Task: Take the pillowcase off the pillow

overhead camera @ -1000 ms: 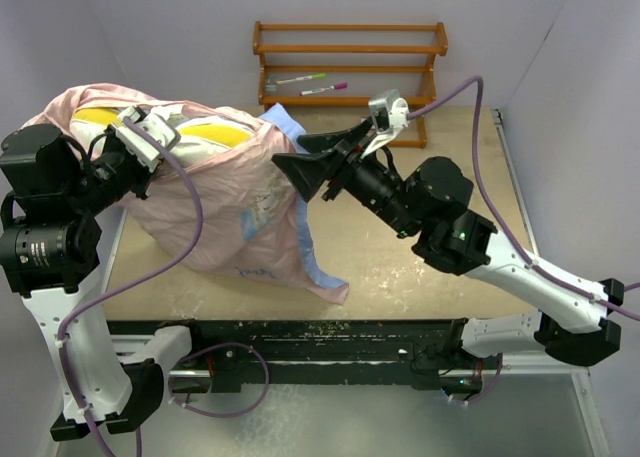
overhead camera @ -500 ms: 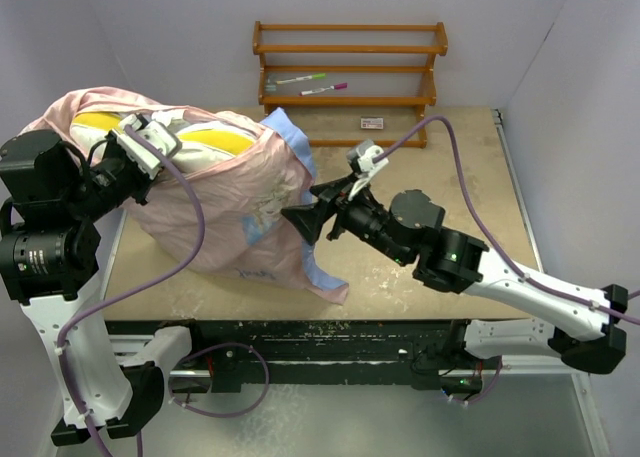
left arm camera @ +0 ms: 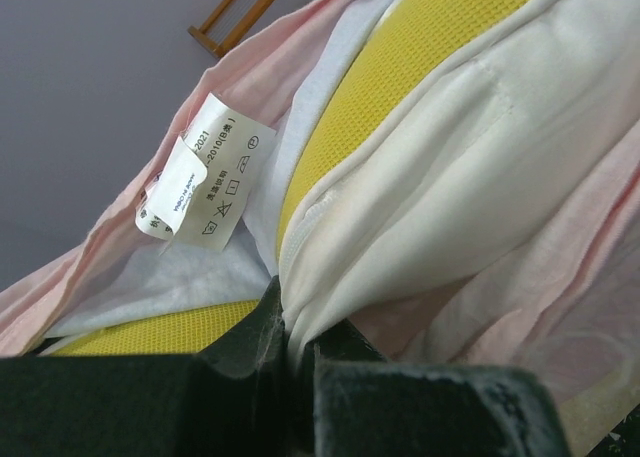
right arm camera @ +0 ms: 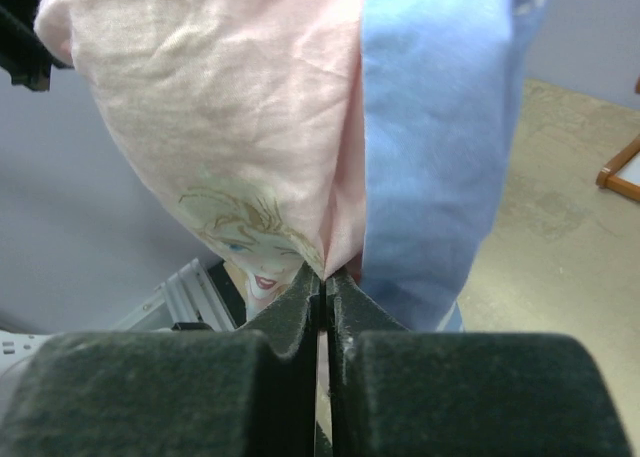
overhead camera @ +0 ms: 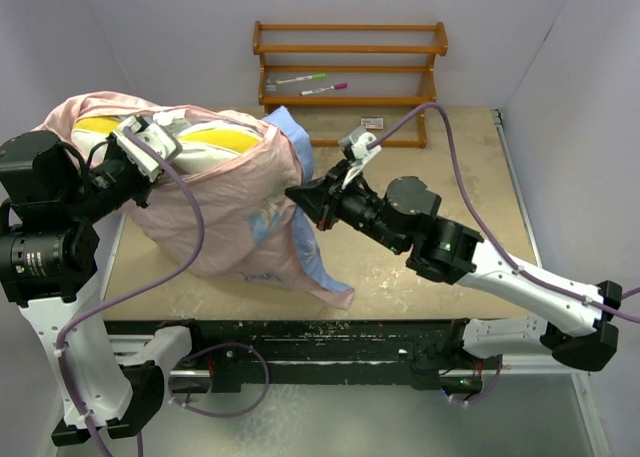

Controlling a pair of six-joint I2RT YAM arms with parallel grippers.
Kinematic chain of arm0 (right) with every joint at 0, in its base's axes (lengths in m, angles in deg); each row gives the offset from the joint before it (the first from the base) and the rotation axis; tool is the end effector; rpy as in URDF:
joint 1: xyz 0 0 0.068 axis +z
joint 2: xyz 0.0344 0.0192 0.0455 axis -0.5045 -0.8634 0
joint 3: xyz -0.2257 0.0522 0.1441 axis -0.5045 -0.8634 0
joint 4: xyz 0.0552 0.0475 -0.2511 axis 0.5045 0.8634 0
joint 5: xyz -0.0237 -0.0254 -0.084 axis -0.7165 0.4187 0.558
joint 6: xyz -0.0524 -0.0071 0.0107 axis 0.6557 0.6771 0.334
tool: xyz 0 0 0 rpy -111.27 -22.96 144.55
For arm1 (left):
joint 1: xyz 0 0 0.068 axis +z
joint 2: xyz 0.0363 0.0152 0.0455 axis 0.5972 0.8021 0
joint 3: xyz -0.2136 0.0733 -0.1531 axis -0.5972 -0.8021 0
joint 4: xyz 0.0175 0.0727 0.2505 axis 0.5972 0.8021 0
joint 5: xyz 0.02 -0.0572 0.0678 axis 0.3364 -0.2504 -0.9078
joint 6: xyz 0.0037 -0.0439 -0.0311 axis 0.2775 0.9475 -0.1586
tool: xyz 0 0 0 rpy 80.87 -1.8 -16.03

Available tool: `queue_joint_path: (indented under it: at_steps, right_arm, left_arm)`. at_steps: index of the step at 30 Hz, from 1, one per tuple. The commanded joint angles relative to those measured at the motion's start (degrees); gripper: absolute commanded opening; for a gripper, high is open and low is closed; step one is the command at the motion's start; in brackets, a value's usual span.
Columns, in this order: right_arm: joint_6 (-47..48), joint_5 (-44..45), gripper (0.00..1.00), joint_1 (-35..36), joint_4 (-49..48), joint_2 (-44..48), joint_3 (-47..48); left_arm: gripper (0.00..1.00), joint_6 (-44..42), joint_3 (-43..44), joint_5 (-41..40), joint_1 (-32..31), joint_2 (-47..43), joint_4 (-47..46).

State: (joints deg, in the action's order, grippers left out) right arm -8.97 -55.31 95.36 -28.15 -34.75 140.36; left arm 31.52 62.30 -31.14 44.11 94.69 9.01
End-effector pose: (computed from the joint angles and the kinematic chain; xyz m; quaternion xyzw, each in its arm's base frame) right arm 0.1170 0.2359 0.4670 -0.1737 0.6212 0.4739 0.5994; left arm 0.0947 -0.0092 0.5384 0.3767 0.6876 -0.0180 0.6205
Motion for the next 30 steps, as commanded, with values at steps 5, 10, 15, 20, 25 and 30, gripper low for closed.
queue_joint_path:
  at_steps: [5, 10, 15, 20, 25, 30]
  right_arm:
    - [-2.8, 4.9, 0.00, -2.0, -3.0, 9.8, -9.4]
    - [-7.5, 9.5, 0.00, -3.3, -4.1, 16.5, -24.9]
    - [-12.5, 9.0, 0.00, -4.1, -6.4, 16.4, -35.1]
    - [-13.0, 5.3, 0.00, -4.1, -5.3, 7.0, -32.8]
    - [-9.0, 6.4, 0.19, -4.1, 3.8, 4.5, -15.9]
    - [-2.3, 10.3, 0.53, -4.0, 5.7, 11.5, -0.3]
  left_arm:
    - [0.00, 1.5, 3.2, 0.1, 0.2, -0.6, -7.3]
    - [0.00, 5.1, 4.2, -7.9, 0.2, 1.8, -9.9]
    - [0.00, 8.0, 4.0, -7.5, 0.2, 1.7, -12.5]
    - [0.00, 10.8, 5.9, 2.9, 0.2, 0.7, -11.1]
    - [0.00, 9.4, 7.0, 13.3, 0.2, -0.9, -8.1]
    - [0.00, 4.9, 4.4, 9.8, 0.2, -2.3, -7.2]
